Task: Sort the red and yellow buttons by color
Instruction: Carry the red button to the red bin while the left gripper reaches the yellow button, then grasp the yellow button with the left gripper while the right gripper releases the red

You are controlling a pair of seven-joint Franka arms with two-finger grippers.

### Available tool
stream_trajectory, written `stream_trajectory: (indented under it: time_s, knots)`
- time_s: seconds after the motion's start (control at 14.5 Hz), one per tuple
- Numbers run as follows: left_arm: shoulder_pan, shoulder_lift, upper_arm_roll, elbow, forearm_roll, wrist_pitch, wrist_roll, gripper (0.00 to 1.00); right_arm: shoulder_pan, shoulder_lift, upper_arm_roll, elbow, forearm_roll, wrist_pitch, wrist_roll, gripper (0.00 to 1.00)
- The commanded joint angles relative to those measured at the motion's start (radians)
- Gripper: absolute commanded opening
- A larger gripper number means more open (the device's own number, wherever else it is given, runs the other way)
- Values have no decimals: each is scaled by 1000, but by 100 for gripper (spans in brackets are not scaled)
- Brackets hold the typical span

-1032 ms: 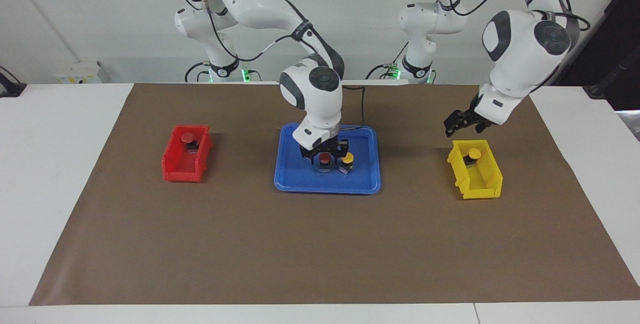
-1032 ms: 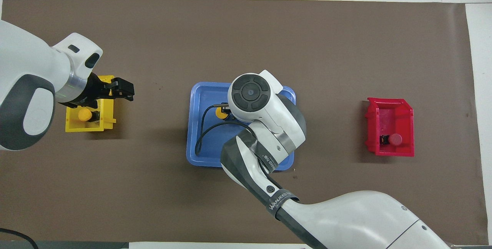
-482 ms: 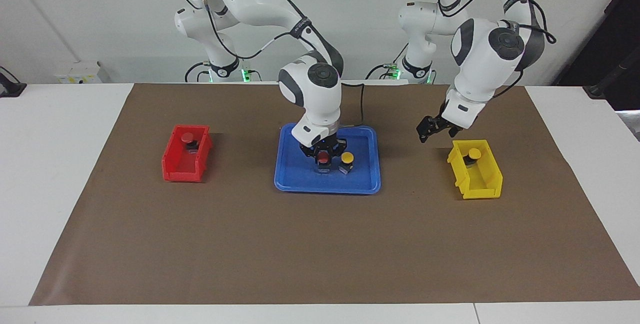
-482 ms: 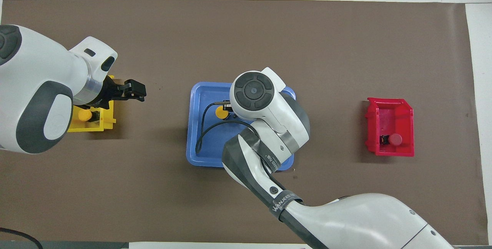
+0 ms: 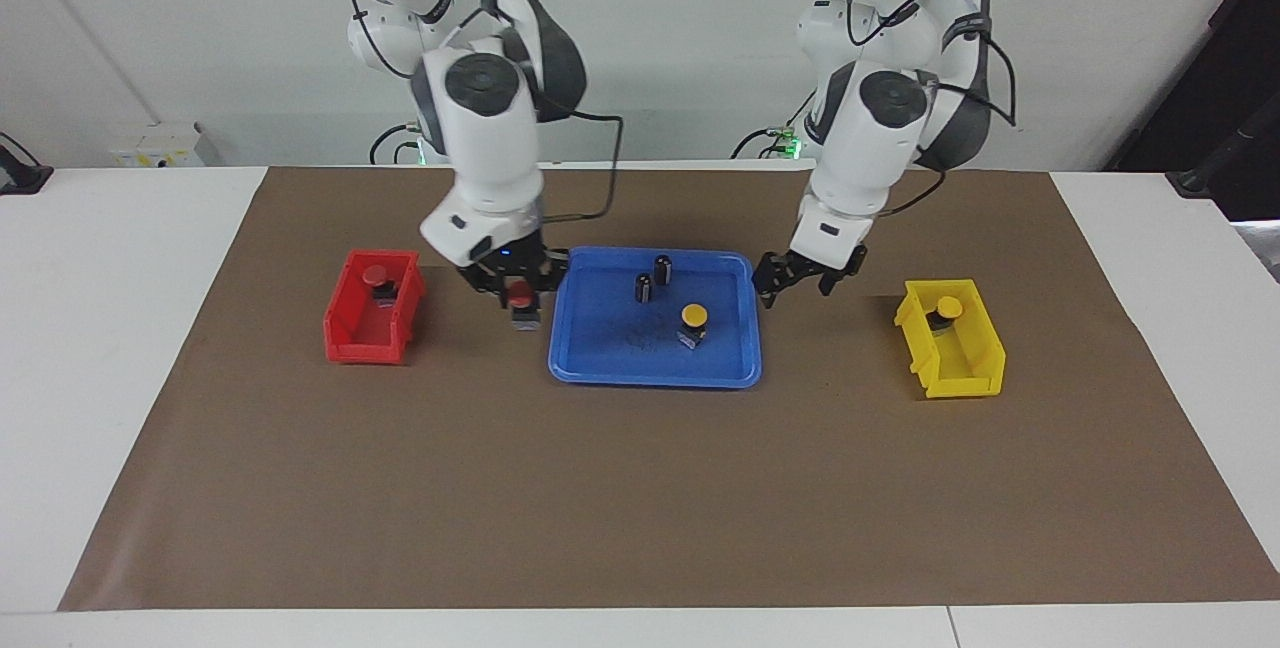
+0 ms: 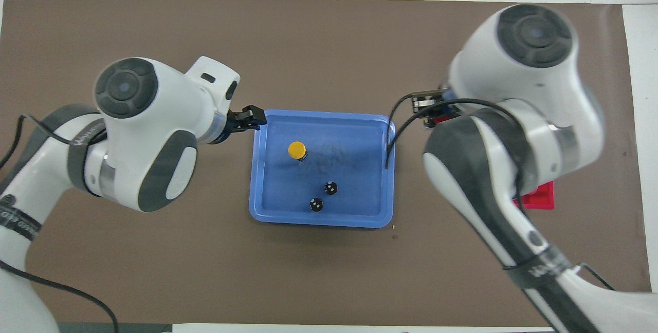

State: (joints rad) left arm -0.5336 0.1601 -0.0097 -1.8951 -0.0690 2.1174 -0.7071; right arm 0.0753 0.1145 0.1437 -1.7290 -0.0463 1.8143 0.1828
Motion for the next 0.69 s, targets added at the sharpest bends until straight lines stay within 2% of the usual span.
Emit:
stream_trajectory:
  time_s: [0.0, 0.14, 0.34, 0.41, 0.48, 0.55, 0.62]
  knots:
    - [-75, 108, 19, 94, 32, 10, -93, 100, -162, -56, 17, -105, 34, 31, -217, 16]
    - [-136, 163, 19, 117, 40, 10, -142, 100, -213, -75, 16, -154, 34, 88, -291, 16]
    - [-151, 182, 17, 99, 64, 26, -166, 100, -247, -127, 16, -301, 34, 203, -333, 16]
    - [-151, 182, 17, 97, 64, 27, -169, 93, -259, -136, 14, -334, 34, 232, -354, 16]
    - [-151, 182, 16, 99, 64, 27, -193, 64, -273, -145, 14, -357, 34, 250, -385, 16]
    - [-151, 182, 16, 99, 63, 24, -222, 1, -279, -150, 14, -365, 34, 255, -405, 16]
    - [-151, 183, 14, 97, 63, 27, -230, 1, -301, -151, 14, -372, 34, 258, -437, 16]
